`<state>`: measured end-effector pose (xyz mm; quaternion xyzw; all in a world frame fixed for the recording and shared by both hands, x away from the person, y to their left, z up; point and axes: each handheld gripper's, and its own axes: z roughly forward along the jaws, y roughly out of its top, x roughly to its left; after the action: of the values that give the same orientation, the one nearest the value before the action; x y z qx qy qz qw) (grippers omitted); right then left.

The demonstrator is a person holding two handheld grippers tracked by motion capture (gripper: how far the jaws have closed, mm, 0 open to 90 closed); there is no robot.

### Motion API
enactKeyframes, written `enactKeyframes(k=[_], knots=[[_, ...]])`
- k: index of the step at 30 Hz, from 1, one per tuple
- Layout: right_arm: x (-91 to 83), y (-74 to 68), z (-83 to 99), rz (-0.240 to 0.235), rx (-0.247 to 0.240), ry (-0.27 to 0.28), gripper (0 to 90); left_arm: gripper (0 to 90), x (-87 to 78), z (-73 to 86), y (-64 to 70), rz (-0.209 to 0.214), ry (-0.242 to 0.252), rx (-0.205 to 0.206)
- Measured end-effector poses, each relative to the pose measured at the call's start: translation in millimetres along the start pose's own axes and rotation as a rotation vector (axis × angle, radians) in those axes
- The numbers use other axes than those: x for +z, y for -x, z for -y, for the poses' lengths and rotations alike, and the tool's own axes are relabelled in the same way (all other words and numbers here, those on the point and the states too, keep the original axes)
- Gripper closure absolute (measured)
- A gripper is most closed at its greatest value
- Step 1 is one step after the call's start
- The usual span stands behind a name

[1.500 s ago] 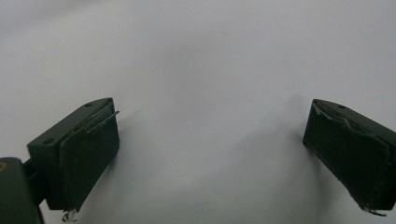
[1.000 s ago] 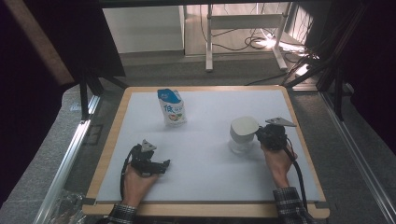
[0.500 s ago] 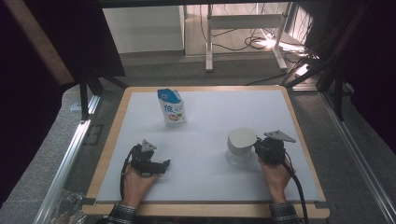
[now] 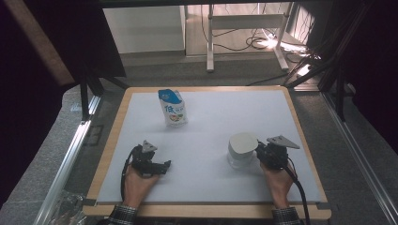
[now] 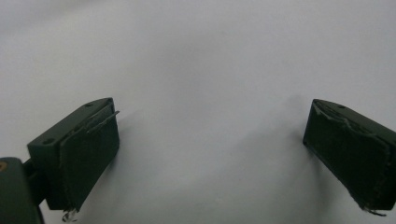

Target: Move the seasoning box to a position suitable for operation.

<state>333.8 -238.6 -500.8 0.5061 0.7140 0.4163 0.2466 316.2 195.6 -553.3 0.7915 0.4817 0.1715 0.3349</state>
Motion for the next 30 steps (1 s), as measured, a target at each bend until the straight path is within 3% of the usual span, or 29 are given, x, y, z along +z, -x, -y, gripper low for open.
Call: enactKeyframes(k=[6, 14, 19, 24, 30], knots=[[-5.2, 3.7, -1.3, -0.048, -0.034, -0.035, 65.3, 3.3, 0.0, -0.1, -0.3, -0.001, 0.000, 0.004], [-16.1, 9.9, -6.1, -0.089, -0.037, -0.073, 65.3, 3.3, 0.0, 0.0, 0.0, 0.000, 0.000, 0.000], [-28.6, 12.2, -13.4, -0.123, -0.077, -0.104, 75.5, 3.3, 0.0, 0.0, 0.1, 0.000, 0.000, 0.000], [-36.0, 15.5, -21.8, -0.148, -0.084, -0.108, 86.5, 3.3, 0.0, 0.0, 0.0, 0.000, 0.000, 0.000], [-43.4, 13.2, -37.5, -0.142, -0.112, -0.097, 89.7, 3.3, 0.0, 0.0, 0.1, 0.000, 0.000, 0.000]])
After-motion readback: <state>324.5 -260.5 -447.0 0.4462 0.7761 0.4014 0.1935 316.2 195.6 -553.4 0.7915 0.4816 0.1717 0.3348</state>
